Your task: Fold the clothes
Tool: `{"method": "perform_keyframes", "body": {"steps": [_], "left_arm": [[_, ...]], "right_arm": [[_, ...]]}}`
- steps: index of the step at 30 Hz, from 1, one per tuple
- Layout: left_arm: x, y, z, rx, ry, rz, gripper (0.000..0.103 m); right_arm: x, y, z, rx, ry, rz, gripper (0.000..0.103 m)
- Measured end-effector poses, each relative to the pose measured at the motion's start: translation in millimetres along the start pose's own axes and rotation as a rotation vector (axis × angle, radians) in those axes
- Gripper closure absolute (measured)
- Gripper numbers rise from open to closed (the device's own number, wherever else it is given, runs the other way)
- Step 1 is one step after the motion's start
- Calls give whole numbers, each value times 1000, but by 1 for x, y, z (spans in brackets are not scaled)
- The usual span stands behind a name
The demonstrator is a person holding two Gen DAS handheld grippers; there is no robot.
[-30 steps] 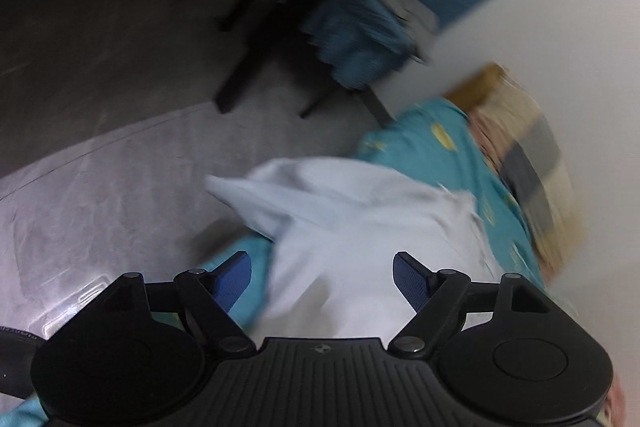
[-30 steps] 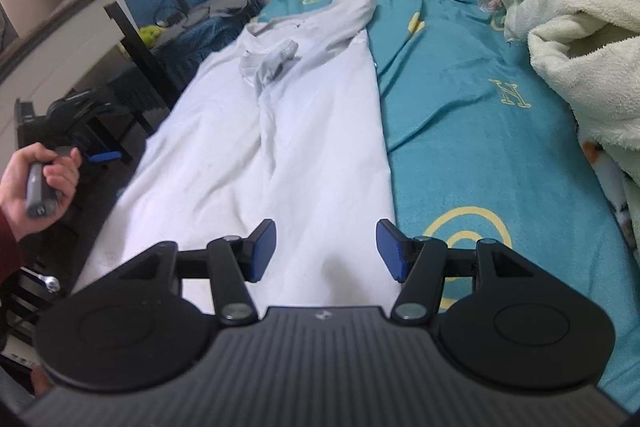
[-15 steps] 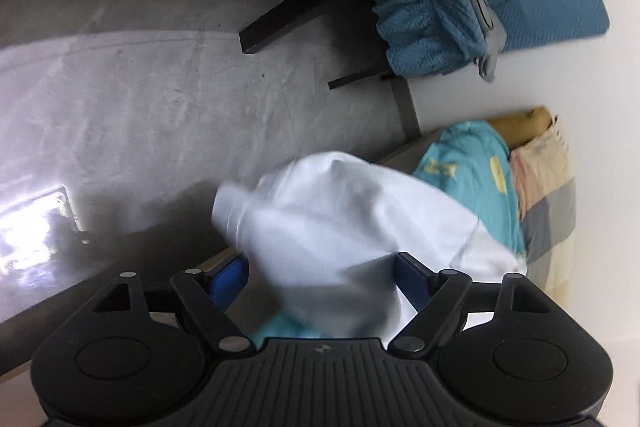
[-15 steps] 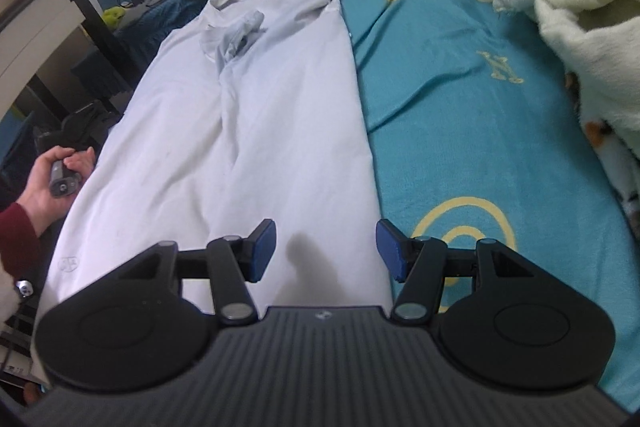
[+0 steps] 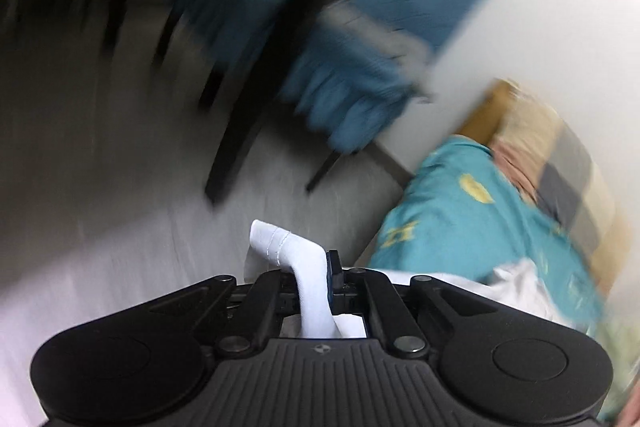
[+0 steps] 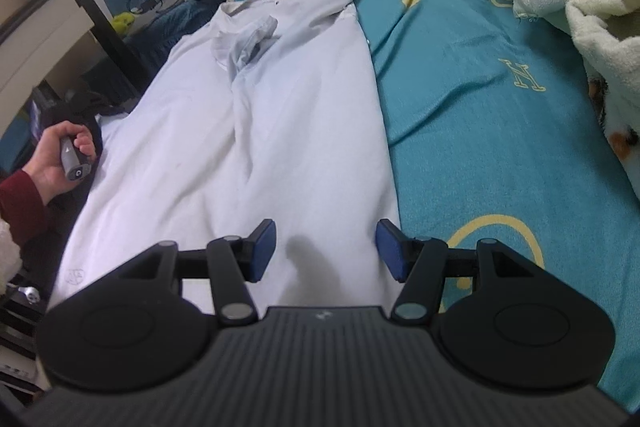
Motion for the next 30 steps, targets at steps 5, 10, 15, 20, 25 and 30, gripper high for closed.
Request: {"method": "perform_keyframes", "body": {"steps": [5, 10, 15, 20, 25, 30], "left_arm": [[-119, 12, -35, -65, -24, 365, 100], [-236, -36, -48, -49, -150, 601, 100], [-304, -121, -39, 11, -250, 718, 99], [-313, -181, -26, 71, -274, 715, 72], [-282, -193, -88, 107, -288, 641, 51], [-250, -190, -183, 100, -285, 568, 45]], "right_arm": [[-4, 4, -13, -33, 14, 30, 44], [-16, 8, -19, -55, 12, 74, 44], [-29, 10, -20, -71, 9, 112, 44], [-33, 11, -18, -82, 30, 123, 44], [-33, 15, -16, -92, 50, 127, 44], [-28, 20, -27, -142, 80, 120, 44]]}}
Point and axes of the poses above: each gripper's, at about its wrist camera, not at the fingertips, and z roughly the way its jaws point, x to its left, y to its top, the point moved 8 cm from there along z, roughly the way its jaws point, and after that the axes turned 6 degrees about -y, right-handed, at the moved point
